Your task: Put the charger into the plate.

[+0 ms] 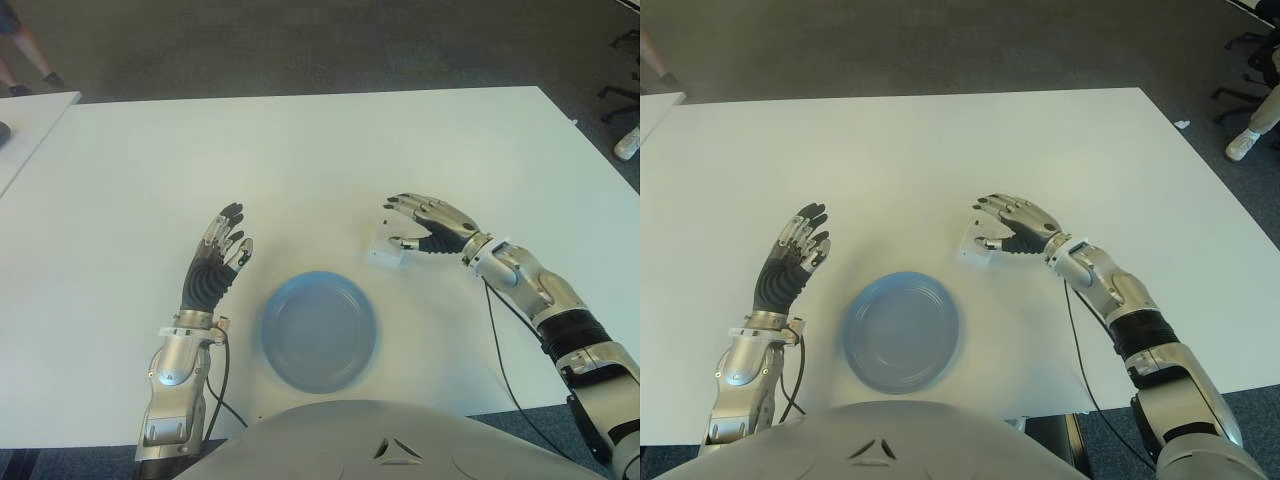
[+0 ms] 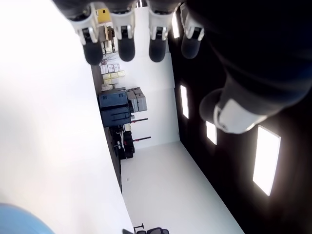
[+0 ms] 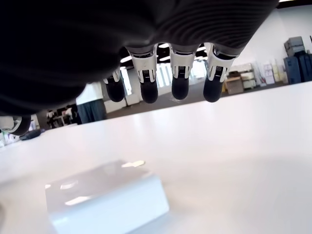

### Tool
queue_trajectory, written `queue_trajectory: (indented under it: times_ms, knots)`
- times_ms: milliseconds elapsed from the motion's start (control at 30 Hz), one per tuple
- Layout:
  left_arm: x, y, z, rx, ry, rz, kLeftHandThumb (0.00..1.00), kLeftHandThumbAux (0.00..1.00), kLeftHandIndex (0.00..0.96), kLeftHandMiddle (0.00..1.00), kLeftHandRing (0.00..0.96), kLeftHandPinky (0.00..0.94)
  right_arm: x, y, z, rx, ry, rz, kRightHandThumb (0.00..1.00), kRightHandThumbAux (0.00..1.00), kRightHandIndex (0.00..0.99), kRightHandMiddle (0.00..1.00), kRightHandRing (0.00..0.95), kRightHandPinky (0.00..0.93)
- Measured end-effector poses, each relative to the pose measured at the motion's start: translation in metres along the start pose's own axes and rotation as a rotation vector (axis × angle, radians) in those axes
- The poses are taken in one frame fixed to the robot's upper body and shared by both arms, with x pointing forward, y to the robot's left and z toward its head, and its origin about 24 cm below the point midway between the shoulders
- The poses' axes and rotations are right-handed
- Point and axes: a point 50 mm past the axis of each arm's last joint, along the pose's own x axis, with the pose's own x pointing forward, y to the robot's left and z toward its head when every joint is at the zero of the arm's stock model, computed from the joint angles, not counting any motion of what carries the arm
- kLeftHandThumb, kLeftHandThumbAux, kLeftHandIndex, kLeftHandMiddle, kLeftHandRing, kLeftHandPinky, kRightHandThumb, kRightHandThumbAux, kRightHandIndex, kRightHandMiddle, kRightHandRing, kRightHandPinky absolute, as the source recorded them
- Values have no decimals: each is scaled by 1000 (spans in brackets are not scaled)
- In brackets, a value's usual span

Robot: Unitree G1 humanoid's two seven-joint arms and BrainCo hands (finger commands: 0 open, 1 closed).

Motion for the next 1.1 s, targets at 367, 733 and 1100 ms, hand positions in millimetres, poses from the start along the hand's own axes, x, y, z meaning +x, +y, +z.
queue_trajectory:
  times_ms: [367,733,1100]
  knots:
    - [-1,-3,1,2,1,-1,396,594,65,83,85,130,0,6,0,3,-23,19,234,123,0,0,0,0]
    - [-14,7,-16,89,-86,-57,294,296,10,4,4,29,-1,10,-2,5,-21,22,214,127,0,0,0,0]
    - [-20,8,-24,109,-182,-64,273,271,20,0,0,5,5,17,0,26,-23,30,219,138,0,0,0,0]
